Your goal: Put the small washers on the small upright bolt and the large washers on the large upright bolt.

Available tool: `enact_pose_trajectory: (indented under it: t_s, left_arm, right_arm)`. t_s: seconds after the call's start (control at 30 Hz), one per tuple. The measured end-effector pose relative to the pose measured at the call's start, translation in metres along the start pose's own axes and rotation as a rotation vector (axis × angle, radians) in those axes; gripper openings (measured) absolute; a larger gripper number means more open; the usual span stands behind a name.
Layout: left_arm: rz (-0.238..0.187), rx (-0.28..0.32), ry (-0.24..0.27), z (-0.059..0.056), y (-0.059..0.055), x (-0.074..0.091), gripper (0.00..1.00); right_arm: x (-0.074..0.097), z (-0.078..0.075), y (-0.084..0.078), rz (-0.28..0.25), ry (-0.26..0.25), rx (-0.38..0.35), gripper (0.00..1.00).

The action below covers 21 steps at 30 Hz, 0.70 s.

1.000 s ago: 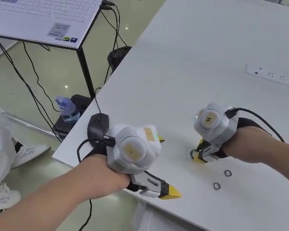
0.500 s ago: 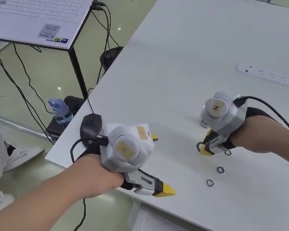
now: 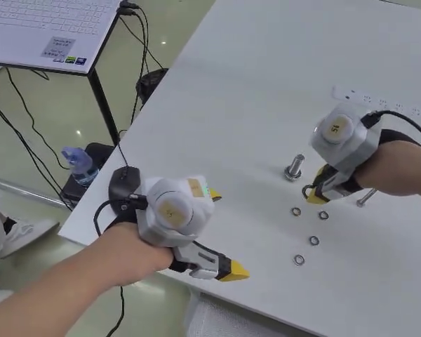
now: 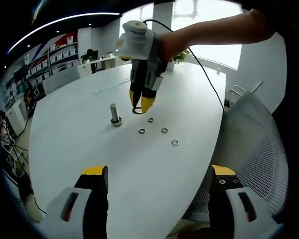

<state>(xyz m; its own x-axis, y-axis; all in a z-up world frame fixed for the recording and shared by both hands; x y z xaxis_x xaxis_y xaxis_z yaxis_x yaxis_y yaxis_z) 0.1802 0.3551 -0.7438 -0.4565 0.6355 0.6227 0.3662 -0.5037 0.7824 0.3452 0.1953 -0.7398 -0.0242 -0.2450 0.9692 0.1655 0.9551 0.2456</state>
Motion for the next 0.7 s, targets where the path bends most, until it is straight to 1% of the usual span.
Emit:
enact_pose_trajectory:
  t_s: [0.2,0.3,0.4,0.43,0.47,0.57,0.7]
  left_arm:
    - [0.002,0.005,0.003,0.0,-0.001,-0.001,0.83]
    - [0.003,0.004,0.002,-0.001,-0.001,-0.001,0.83]
    - [0.002,0.004,0.004,0.0,-0.001,-0.001,0.83]
    - [0.004,0.005,0.003,0.0,0.0,-0.001,0.82]
    - [0.004,0.004,0.002,0.0,-0.001,-0.001,0.82]
    - [0.005,-0.001,0.003,0.002,-0.001,0.0,0.82]
    - [0.006,0.001,0.003,0.004,-0.001,-0.001,0.81]
  right_arm:
    - [0.012,-0.018,0.005,-0.025,-0.027,-0.02,0.21]
    - [0.017,-0.025,0.01,-0.033,-0.039,-0.017,0.21]
    - [0.021,-0.033,0.017,-0.047,-0.049,-0.031,0.21]
    - [0.019,-0.042,0.02,-0.05,-0.049,-0.029,0.21]
    - [0.019,-0.046,0.023,-0.053,-0.05,-0.027,0.21]
    - [0.018,-0.049,0.031,-0.057,-0.058,-0.021,0.21]
    - [0.013,-0.05,0.037,-0.056,-0.051,-0.031,0.22]
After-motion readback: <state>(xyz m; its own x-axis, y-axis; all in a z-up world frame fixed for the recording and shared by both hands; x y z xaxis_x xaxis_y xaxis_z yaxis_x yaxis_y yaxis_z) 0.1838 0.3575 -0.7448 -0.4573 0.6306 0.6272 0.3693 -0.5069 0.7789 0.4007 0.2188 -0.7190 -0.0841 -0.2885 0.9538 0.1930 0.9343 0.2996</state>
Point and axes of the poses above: the centre of the closed fingertips' face, and the gripper's own axes: x roughly backward along the fingers, z roughly to its left, y roughly out of its top, the point moved 7 cm from there along x, roughly backward along the fingers, and after that the axes turned 5 degrees about -x, right-handed, at the moved point
